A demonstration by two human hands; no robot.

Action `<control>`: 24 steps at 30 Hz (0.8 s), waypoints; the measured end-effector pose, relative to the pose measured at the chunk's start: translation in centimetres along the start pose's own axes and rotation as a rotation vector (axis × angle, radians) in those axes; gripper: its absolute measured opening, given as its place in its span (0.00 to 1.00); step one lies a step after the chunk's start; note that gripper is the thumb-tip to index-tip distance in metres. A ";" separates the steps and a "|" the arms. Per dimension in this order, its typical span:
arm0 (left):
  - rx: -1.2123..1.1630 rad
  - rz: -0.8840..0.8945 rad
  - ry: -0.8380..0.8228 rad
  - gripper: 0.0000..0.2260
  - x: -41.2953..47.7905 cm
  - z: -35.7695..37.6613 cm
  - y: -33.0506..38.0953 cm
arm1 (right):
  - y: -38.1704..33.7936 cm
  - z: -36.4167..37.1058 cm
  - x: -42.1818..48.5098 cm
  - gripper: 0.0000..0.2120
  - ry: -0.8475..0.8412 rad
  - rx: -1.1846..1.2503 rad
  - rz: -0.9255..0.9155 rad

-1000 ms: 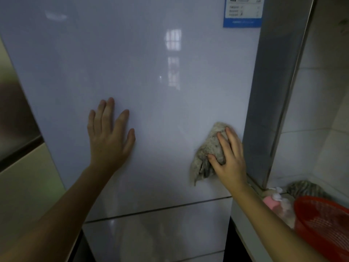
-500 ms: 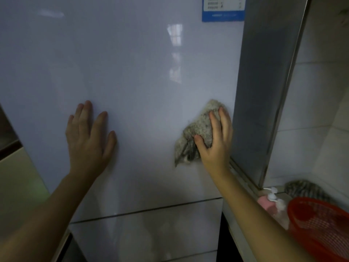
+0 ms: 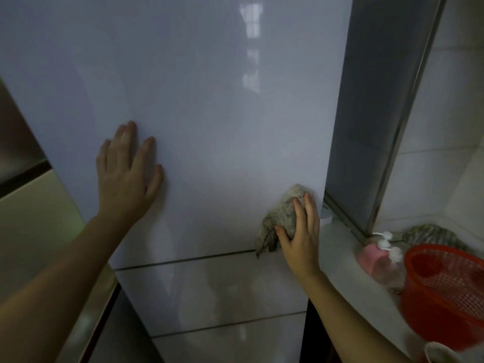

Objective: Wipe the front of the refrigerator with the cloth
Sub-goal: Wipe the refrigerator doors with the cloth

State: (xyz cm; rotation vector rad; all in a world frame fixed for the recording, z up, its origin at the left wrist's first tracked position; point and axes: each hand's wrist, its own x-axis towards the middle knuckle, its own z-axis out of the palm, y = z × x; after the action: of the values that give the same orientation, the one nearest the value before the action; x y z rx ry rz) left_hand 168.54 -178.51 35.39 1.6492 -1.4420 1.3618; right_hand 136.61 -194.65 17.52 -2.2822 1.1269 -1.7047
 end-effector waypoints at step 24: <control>-0.029 0.082 -0.037 0.22 -6.7 0.2 -7.8 | -11.2 7.7 0.5 0.34 -0.127 -0.127 -0.518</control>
State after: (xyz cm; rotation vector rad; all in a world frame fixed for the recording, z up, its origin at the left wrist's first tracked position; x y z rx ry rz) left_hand 176.58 -174.03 30.71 1.6203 -1.5596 1.3546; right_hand 148.91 -189.54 20.19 -2.9060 0.6716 -1.6293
